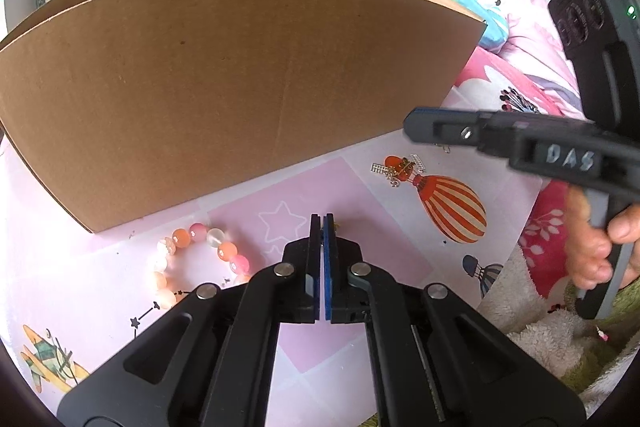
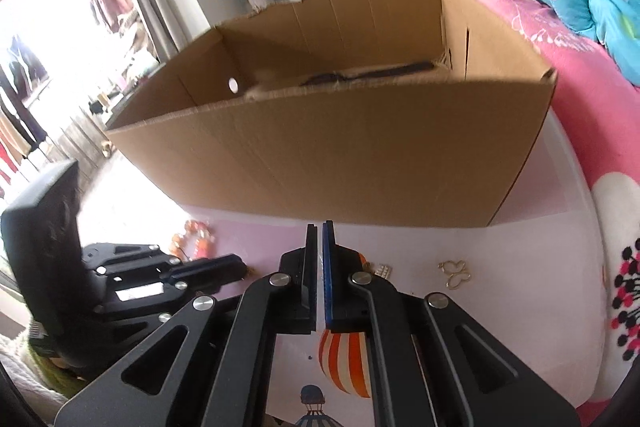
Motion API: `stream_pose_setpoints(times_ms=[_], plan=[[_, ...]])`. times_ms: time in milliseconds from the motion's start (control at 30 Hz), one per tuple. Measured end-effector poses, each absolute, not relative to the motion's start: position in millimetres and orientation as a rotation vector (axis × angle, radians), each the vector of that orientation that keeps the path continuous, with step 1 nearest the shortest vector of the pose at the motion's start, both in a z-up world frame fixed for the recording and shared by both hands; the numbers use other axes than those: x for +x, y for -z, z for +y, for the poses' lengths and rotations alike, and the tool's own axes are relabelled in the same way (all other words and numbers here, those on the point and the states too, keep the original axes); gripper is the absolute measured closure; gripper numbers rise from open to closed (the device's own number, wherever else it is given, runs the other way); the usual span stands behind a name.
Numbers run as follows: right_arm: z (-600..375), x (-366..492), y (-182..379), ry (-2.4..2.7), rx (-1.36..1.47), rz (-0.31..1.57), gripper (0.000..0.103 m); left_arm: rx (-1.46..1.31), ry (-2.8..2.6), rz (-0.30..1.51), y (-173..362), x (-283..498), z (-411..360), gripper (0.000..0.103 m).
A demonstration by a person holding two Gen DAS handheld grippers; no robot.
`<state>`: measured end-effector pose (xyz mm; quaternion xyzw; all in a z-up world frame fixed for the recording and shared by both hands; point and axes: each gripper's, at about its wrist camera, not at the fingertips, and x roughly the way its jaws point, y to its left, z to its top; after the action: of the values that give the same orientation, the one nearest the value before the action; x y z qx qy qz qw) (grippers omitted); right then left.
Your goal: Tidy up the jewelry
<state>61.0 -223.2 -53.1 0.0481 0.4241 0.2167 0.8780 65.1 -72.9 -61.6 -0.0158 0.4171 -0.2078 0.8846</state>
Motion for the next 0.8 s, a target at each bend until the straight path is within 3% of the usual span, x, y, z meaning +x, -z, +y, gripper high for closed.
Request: stream_pose_setpoints(times_ms=[267,300,367,633,800], plan=[[-216.6,62.5,45.2,-0.486,0.079,0.898,0.097,-0.038,0.434,0.866,61.9,65.2,-73.5,0.103],[-215.9,62.9,47.6,-0.497,0.059,0.915,0.094,-0.039,0.435,0.866,62.2,64.7,-72.8,0.103],[-208.1,59.5,52.1,-0.494,-0.003,0.923,0.072,-0.037,0.436,0.865,62.2,64.5,-73.0,0.103],[-194.4,60.4,68.8,-0.48,-0.139,0.958,0.074,-0.039,0.437,0.865,61.7,64.0,-72.4,0.103],[-188.2,56.0,77.0,-0.469,-0.213,0.961,0.092,-0.039,0.437,0.865,61.7,63.8,-71.9,0.103]])
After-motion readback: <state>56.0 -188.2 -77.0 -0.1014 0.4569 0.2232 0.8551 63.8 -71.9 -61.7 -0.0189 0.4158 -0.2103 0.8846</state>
